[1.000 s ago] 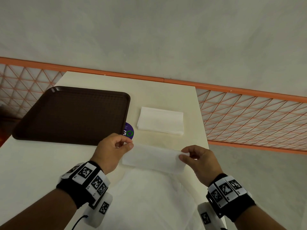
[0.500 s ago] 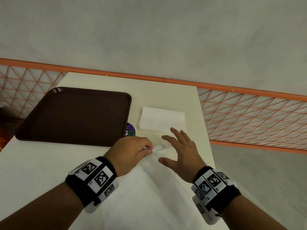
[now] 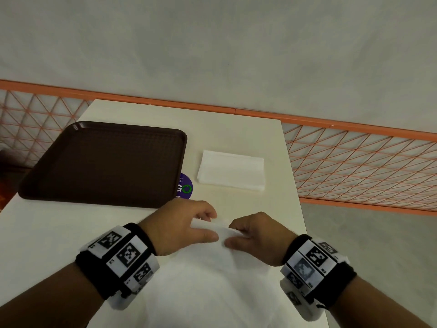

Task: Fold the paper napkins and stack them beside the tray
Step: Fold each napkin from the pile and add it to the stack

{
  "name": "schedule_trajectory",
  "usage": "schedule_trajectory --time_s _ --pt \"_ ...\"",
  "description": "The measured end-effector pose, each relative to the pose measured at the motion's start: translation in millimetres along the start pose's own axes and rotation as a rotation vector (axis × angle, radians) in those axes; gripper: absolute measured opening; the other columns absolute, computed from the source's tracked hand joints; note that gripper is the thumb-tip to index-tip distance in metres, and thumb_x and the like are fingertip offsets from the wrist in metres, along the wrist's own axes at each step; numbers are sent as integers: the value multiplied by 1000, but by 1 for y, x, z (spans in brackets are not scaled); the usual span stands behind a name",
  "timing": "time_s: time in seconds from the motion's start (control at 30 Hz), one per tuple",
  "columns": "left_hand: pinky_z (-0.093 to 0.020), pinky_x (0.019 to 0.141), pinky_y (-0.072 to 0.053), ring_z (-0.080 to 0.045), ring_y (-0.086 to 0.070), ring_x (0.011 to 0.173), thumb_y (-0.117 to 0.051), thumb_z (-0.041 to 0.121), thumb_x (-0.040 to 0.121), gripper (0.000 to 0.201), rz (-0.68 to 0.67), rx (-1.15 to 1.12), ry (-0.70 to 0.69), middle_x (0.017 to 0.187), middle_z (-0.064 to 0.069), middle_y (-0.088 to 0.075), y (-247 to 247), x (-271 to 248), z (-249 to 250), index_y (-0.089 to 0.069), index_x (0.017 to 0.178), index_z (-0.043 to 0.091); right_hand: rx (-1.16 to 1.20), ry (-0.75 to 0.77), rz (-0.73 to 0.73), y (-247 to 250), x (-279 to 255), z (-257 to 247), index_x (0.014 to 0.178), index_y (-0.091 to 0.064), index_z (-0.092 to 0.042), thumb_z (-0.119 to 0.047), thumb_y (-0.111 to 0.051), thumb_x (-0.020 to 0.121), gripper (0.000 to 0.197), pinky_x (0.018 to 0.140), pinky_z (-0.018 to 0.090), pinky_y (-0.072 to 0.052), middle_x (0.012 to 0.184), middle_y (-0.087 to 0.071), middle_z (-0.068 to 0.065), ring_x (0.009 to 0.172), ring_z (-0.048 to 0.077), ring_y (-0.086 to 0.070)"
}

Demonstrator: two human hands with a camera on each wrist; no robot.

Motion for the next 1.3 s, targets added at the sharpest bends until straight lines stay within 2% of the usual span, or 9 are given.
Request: schedule_trajectory --time_s 0.13,0.27,0.43,0.77,0.9,1.03,1.13,1.2,1.3 --pt "-26 83 -52 -2 -62 87 -63 38 89 18 -84 63 36 95 12 -70 -18 7 -9 -71 102 28 45 -63 -87 -16 8 11 64 -54 -25 -37 -68 86 28 60 26 -41 61 -52 -6 57 7 -46" --pt "-28 84 -54 -5 -66 86 -64 36 88 17 -155 -61 163 92 9 -71 -37 7 -41 -73 97 23 165 -127 -74 -26 9 35 90 -69 -23 -35 -68 87 12 70 25 -50 80 -70 -3 70 7 -59" --pt "-29 79 -52 -14 -65 86 -59 43 90 29 -265 50 276 91 1 -71 -70 9 -76 -71 92 17 26 -175 -123 -46 16 60 100 -66 -24 -37 -60 92 16 74 21 -45 86 -63 -10 79 9 -57" --pt "-32 85 -47 -20 -59 98 -42 44 98 30 -136 404 330 107 1 -64 -75 27 -88 -60 107 22 -204 -281 -8 -54 34 87 117 -56 -27 -40 -45 98 25 84 31 -48 113 -65 -2 99 24 -61" --pt "-31 93 -41 -19 -48 114 -40 40 99 33 -3 525 254 124 3 -50 -64 33 -84 -51 123 21 -399 -243 136 -40 31 86 131 -50 -25 -35 -44 99 34 93 34 -45 129 -53 -3 115 23 -51" --pt "-35 90 -51 -22 -59 113 -33 38 97 43 88 556 -41 123 2 -60 -75 32 -50 -64 117 16 -536 -6 270 -50 23 59 114 -68 -19 -27 -66 83 32 86 38 -55 118 -66 1 106 26 -64" --pt "-42 118 -16 -22 -10 148 -4 52 94 71 -184 611 6 161 0 -9 -118 20 -60 -20 151 14 -587 20 148 -89 14 60 118 -69 -19 -41 -44 87 46 86 40 -56 125 -66 0 113 20 -64" --pt "-42 117 5 -19 16 147 19 62 76 89 -266 638 72 156 3 24 -134 9 -74 8 152 16 -619 -14 99 -106 7 70 129 -60 -16 -45 -30 96 54 97 47 -51 138 -56 3 124 21 -57" --pt "-45 117 -2 -26 0 148 8 62 88 81 -178 647 54 155 -3 16 -136 3 -85 0 150 11 -671 -83 42 -116 -3 88 140 -46 -13 -53 -20 100 63 108 52 -21 149 -44 6 135 24 -43"
Point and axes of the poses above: each hand's wrist, its own x-axis towards the middle knuckle, its own y-axis out of the back of the hand, z = x × y, the point moved 9 cm from there along x, towards the middle knuckle
